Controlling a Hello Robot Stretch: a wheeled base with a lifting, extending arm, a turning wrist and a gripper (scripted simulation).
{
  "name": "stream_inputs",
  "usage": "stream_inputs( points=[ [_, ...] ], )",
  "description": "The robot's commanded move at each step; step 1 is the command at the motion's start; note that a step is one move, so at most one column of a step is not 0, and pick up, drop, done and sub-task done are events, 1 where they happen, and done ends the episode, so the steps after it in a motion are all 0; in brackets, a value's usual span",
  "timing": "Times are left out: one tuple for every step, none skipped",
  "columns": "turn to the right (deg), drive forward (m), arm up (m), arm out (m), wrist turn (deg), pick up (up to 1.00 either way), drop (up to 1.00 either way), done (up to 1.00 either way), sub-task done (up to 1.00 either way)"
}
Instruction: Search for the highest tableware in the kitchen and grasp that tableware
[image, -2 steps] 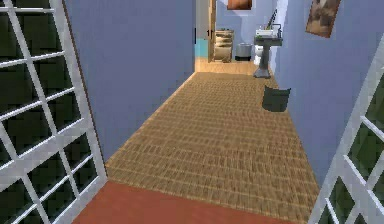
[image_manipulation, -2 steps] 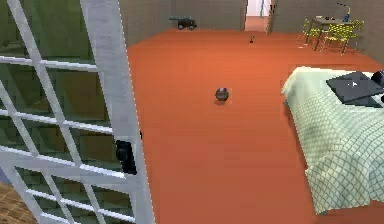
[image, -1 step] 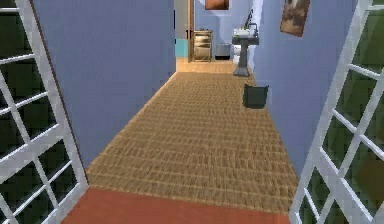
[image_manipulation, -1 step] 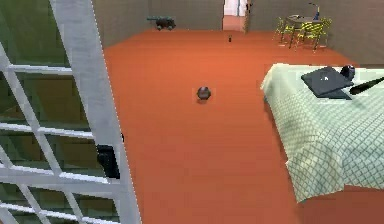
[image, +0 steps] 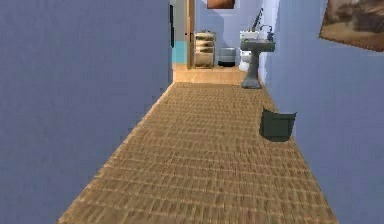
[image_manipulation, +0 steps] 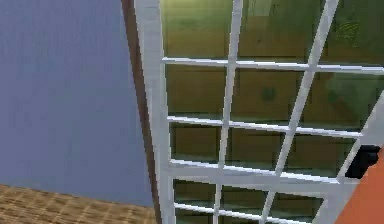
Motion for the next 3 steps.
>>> stream_inputs(
  points=[
    [0.0,1.00,0.00,0.00,0.0,0.00,0.00,0.00,0.00],
    [0.0,1.00,0.00,0.00,0.0,0.00,0.00,0.00,0.00],
    [0.0,1.00,0.00,0.00,0.0,0.00,0.00,0.00,0.00]
  ],
)
